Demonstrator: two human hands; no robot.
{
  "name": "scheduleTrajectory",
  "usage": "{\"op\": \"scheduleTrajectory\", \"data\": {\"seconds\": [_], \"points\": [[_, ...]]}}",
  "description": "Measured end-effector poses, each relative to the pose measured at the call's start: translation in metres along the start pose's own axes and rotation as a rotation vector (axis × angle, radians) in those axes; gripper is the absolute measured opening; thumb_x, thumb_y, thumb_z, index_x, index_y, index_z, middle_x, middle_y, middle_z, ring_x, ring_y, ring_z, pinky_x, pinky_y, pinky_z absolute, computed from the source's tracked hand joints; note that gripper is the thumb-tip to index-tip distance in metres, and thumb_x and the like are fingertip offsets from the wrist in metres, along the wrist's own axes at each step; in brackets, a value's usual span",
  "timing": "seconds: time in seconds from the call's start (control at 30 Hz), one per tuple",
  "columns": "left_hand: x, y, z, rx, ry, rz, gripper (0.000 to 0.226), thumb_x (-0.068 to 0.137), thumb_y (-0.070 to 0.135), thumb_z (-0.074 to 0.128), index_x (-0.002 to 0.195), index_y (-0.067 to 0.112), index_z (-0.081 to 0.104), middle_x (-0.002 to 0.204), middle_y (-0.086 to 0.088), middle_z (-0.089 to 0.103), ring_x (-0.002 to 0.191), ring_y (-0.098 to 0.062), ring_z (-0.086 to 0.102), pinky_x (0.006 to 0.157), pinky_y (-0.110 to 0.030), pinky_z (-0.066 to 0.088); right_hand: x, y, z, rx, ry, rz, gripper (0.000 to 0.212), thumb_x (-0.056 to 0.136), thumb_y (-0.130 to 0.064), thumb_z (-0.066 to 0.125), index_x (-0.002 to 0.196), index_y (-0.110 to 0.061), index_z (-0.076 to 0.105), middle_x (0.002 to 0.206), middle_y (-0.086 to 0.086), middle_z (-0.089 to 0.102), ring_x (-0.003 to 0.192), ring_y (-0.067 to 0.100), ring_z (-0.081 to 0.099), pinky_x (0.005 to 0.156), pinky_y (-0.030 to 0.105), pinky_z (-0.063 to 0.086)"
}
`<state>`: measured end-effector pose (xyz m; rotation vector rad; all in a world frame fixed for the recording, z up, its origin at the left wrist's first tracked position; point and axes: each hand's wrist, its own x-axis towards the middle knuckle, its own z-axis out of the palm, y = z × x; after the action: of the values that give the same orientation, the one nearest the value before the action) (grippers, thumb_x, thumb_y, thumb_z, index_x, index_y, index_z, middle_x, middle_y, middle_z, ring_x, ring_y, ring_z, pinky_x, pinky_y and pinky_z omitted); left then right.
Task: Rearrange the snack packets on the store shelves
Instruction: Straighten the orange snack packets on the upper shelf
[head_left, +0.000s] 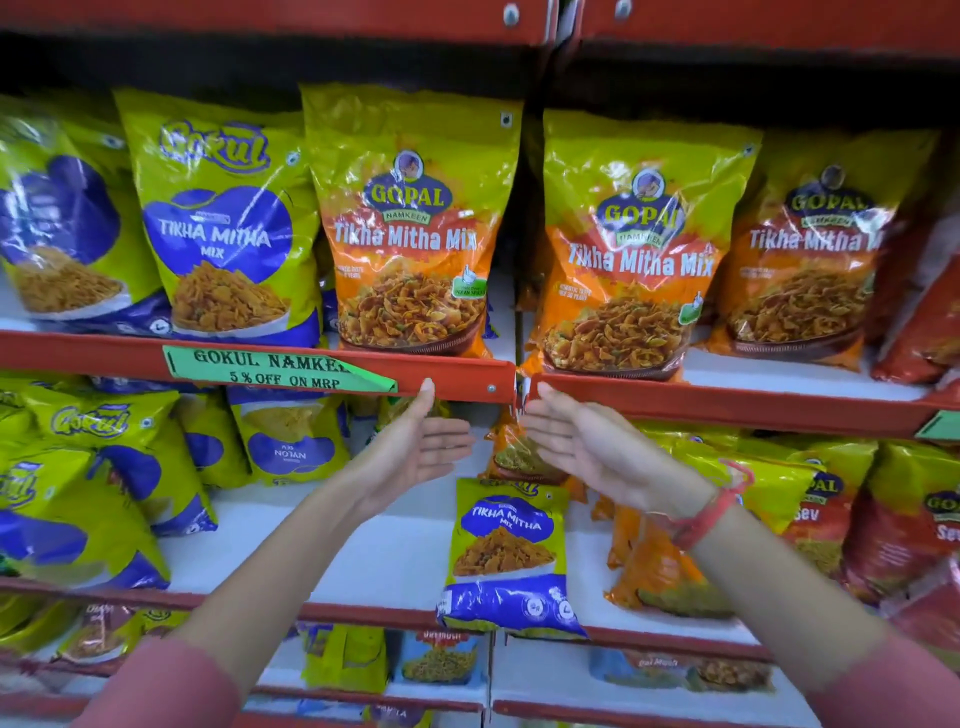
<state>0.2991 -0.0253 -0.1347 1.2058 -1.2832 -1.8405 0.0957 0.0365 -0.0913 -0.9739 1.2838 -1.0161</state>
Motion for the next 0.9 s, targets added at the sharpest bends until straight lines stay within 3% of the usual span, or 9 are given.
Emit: {"op": "scheduleTrajectory", "data": {"seconds": [0.17,0.3,0.4,0.5,0.57,0.67,0.77,0.83,0.9], "points": [[-0.027,0.065,-0.008,-0.007,0.072,0.301,0.067,0.096,0.058,0.03,0.123,0.006,0.063,0.12,-0.009,0.072,0.111,-0.02,0.069,0.101,-0.037,0.049,-0.009,-0.061,0.01,0.045,-0.063,-0.238,0.063,0.1,-0.039,0.047,0.15,-0.002,0.037,0.155,0.014,0.044,0.143,0.022,0.043,0.121,0.039,0.031],[-0.028,0.093,-0.022,-0.114,0.453,0.671,0.041,0.098,0.032,0.048,0.117,0.0,0.065,0.116,-0.013,0.072,0.106,-0.02,0.07,0.099,-0.034,0.052,0.006,-0.084,0.015,-0.01,-0.056,-0.392,0.066,0.099,-0.043,0.048,0.155,-0.013,0.029,0.161,0.002,0.036,0.147,0.014,0.035,0.122,0.034,0.027],[-0.016,0.102,-0.031,-0.13,0.643,0.821,0.032,0.093,0.025,0.059,0.119,0.007,0.063,0.117,-0.006,0.069,0.111,-0.018,0.064,0.105,-0.033,0.047,0.031,-0.09,0.028,-0.05,-0.028,-0.462,0.072,0.097,-0.042,0.053,0.158,-0.017,0.022,0.163,-0.003,0.029,0.149,0.012,0.03,0.119,0.028,0.026],[-0.001,0.102,-0.036,-0.067,0.679,0.821,0.044,0.089,0.022,0.066,0.13,0.012,0.055,0.124,-0.001,0.062,0.121,-0.014,0.056,0.107,-0.03,0.043,0.058,-0.088,0.042,-0.048,-0.02,-0.498,0.076,0.095,-0.029,0.062,0.157,-0.011,0.022,0.16,-0.001,0.033,0.147,0.015,0.034,0.109,0.021,0.03],[0.006,0.099,-0.042,-0.008,0.704,0.836,0.06,0.084,0.023,0.071,0.138,0.014,0.047,0.136,0.0,0.055,0.126,-0.01,0.051,0.11,-0.032,0.04,0.076,-0.084,0.048,-0.056,-0.028,-0.51,0.059,0.091,-0.021,0.069,0.144,-0.013,0.046,0.145,0.001,0.056,0.128,0.012,0.056,0.106,0.022,0.043],[0.015,0.092,-0.05,0.094,0.608,0.788,0.065,0.08,0.022,0.075,0.137,0.025,0.044,0.125,0.016,0.059,0.113,0.01,0.056,0.089,-0.008,0.046,0.09,-0.073,0.056,-0.127,0.033,-0.493,0.038,0.081,-0.022,0.08,0.116,-0.021,0.065,0.113,-0.003,0.075,0.109,0.014,0.069,0.102,0.037,0.052],[0.021,0.086,-0.058,0.121,0.553,0.687,0.055,0.076,0.022,0.078,0.125,0.025,0.056,0.11,0.014,0.068,0.109,-0.007,0.065,0.071,-0.013,0.053,0.09,-0.064,0.06,-0.12,0.102,-0.518,0.035,0.076,-0.025,0.084,0.109,-0.022,0.071,0.107,-0.004,0.078,0.106,0.013,0.071,0.1,0.042,0.054],[0.02,0.082,-0.062,0.103,0.559,0.704,0.047,0.072,0.02,0.081,0.115,0.029,0.062,0.102,0.014,0.073,0.104,-0.009,0.068,0.07,-0.016,0.057,0.085,-0.061,0.063,-0.119,0.14,-0.543,0.033,0.076,-0.025,0.084,0.106,-0.025,0.071,0.105,-0.006,0.078,0.103,0.011,0.071,0.099,0.041,0.054],[0.013,0.083,-0.062,0.094,0.548,0.712,0.052,0.069,0.02,0.084,0.117,0.026,0.064,0.102,0.012,0.075,0.101,-0.007,0.069,0.073,-0.018,0.058,0.078,-0.062,0.064,-0.118,0.16,-0.574,0.03,0.077,-0.022,0.083,0.103,-0.031,0.071,0.104,-0.008,0.078,0.102,0.009,0.071,0.097,0.038,0.055]]}}
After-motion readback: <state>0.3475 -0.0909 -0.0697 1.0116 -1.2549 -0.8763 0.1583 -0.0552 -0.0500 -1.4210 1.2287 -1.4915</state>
